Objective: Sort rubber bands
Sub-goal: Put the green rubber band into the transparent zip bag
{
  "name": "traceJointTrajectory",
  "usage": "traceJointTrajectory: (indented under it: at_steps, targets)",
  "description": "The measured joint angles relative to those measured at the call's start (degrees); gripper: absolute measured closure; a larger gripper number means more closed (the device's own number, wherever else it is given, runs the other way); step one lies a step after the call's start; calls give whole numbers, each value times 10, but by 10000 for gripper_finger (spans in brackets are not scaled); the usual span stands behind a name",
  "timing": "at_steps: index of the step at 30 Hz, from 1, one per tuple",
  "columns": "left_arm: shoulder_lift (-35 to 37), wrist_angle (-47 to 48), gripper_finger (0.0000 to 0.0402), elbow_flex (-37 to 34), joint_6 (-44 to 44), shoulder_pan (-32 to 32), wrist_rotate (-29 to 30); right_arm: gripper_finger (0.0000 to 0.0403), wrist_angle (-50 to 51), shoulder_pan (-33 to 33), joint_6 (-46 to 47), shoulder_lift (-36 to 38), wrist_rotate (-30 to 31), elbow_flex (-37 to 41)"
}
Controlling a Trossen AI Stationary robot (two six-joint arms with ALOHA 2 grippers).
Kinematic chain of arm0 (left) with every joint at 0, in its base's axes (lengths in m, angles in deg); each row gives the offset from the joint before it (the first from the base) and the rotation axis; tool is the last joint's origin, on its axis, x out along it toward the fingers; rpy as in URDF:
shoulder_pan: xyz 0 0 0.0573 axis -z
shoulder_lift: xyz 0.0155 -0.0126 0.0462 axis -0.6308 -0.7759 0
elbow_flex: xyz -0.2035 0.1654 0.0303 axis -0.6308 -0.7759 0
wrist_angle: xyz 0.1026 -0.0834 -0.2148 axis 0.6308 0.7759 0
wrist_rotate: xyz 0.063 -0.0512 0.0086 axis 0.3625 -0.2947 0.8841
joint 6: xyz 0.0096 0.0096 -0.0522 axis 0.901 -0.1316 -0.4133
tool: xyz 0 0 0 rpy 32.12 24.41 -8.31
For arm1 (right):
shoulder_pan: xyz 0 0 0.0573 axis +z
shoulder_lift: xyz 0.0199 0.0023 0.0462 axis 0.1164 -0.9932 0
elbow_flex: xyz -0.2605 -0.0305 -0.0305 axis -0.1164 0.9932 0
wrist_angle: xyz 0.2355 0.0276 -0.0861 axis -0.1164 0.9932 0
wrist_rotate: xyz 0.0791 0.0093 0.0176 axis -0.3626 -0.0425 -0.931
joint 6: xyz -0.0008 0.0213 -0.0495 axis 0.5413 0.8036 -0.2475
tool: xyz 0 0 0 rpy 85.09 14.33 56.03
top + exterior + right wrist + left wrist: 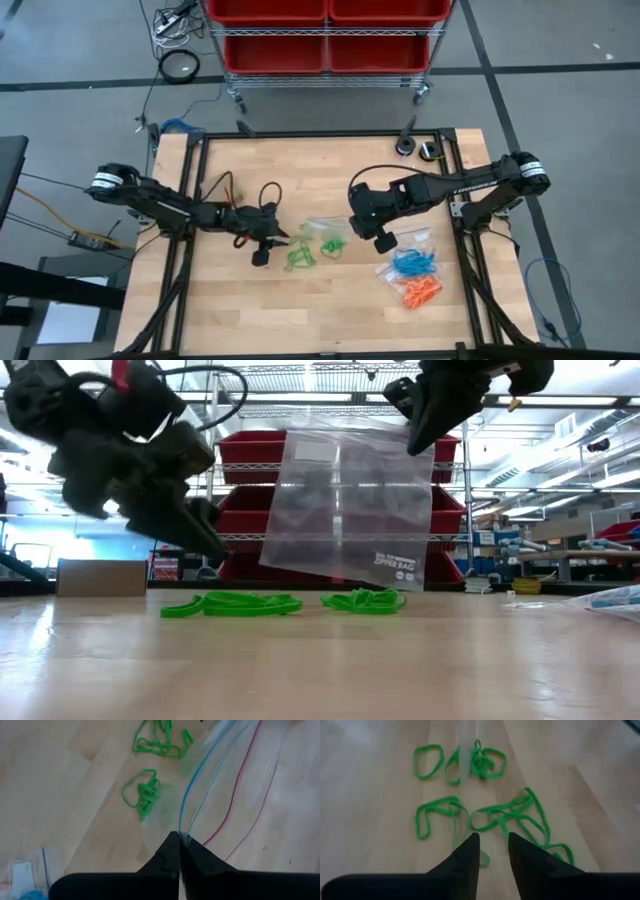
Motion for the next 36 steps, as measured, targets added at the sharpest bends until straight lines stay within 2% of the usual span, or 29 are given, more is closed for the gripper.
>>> traceJointTrajectory:
  at_steps: [3, 8, 11, 16, 18, 20, 22, 26, 27, 32, 36]
  targets:
    - [-23, -2, 268, -4, 0, 0, 12, 403, -15, -4, 1, 0, -1, 0]
    - [-87, -44, 236, -4, -24, 0, -4, 403, -34, -4, 7, 0, -1, 0]
    - [-123, -55, 225, 2, -42, 1, 24, 403, -34, -4, 11, 0, -1, 0]
    - [-162, -108, 219, 12, -46, 1, 40, 403, -33, -4, 13, 0, -1, 0]
    - [-173, -106, 221, 21, -46, 2, 70, 403, -34, -4, 13, 0, -1, 0]
    - [-186, -88, 231, 33, -34, 0, 79, 403, -33, -4, 13, 0, -1, 0]
    - [-194, -62, 260, 46, -32, -1, 84, 403, -33, -4, 13, 0, -1, 0]
    - [-199, -54, 372, 51, -22, -3, 72, 403, -33, -4, 13, 0, -1, 0]
    - [-196, -54, 384, 51, -19, -3, 65, 403, -32, -4, 13, 0, -1, 0]
    - [-144, -12, 397, 47, -8, 0, 25, 403, -32, -4, 13, 0, -1, 0]
    - [-58, 69, 399, 57, 2, 19, -9, 403, -26, -4, 13, 0, -1, 0]
